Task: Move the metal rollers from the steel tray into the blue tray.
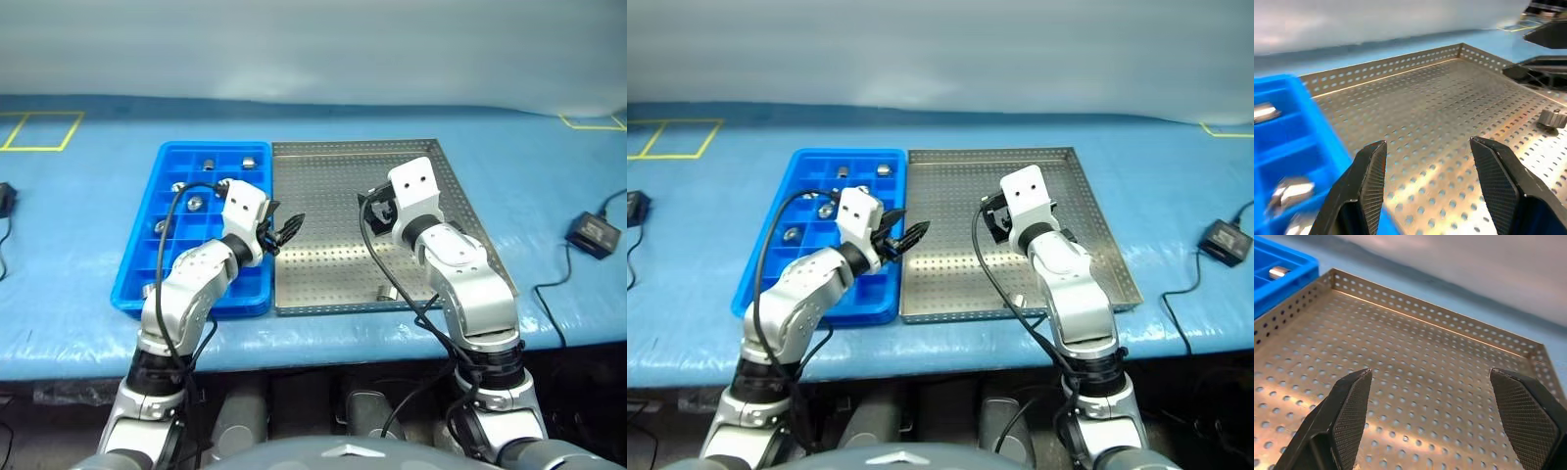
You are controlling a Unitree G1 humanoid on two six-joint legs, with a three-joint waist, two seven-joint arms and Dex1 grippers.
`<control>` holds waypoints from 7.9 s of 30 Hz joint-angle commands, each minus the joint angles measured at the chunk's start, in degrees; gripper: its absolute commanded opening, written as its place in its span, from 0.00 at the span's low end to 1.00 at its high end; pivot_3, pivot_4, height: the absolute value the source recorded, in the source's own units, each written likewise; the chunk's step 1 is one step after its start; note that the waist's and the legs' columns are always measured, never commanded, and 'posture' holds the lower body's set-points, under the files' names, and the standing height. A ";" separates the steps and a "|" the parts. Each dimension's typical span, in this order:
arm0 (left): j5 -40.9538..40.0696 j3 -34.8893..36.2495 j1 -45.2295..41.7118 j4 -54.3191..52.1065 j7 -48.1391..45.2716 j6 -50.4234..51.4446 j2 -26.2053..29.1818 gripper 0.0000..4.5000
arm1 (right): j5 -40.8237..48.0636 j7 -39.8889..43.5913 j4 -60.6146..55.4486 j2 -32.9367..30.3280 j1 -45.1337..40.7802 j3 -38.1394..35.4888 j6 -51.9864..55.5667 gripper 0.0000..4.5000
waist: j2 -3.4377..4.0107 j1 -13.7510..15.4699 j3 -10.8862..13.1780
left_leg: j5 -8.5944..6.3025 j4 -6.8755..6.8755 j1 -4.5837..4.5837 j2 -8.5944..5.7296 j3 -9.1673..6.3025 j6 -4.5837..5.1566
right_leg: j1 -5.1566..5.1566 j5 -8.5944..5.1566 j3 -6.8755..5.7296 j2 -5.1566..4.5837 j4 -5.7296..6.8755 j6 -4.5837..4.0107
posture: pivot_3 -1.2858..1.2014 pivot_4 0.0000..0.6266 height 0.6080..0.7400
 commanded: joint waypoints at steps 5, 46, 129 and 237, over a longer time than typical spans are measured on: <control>4.23 -4.89 -14.61 23.79 -4.71 -7.44 -6.23 0.65 | -2.83 -4.48 -9.96 0.54 5.56 -1.12 3.98 0.90 | 0.00 -3.46 -0.01 | -0.01 0.02 -0.02 -0.04 0.00 0.03 | 0.01 0.04 0.10 0.03 -0.02 0.07 | 0.40 0.24 1.00; 14.72 3.94 -35.56 77.58 8.45 -33.66 -21.08 0.65 | -5.95 -8.83 -17.38 1.78 12.95 -2.08 8.00 0.90 | -0.06 -25.45 0.03 | 0.12 -0.14 0.27 -0.18 -0.01 0.42 | 0.16 0.51 0.88 -0.29 -0.05 1.18 | 0.33 0.24 1.00; 1.55 10.07 14.68 -15.57 -9.21 4.15 11.72 0.17 | 16.44 7.07 8.59 7.26 -0.16 7.28 4.21 0.91 | -0.24 -7.88 0.09 | 0.13 -0.53 0.66 -0.14 0.35 0.36 | 0.01 0.24 1.37 -0.17 0.02 0.68 | 0.49 0.24 1.00; -1.64 15.59 36.48 -33.21 9.28 5.33 5.64 0.16 | 5.98 13.05 65.74 22.88 -30.01 11.13 -34.64 0.60 | -0.18 8.44 0.13 | -0.20 -0.36 0.00 0.01 -0.24 -0.34 | -0.19 -0.09 -0.16 -0.03 -0.18 -0.01 | 0.66 0.24 1.00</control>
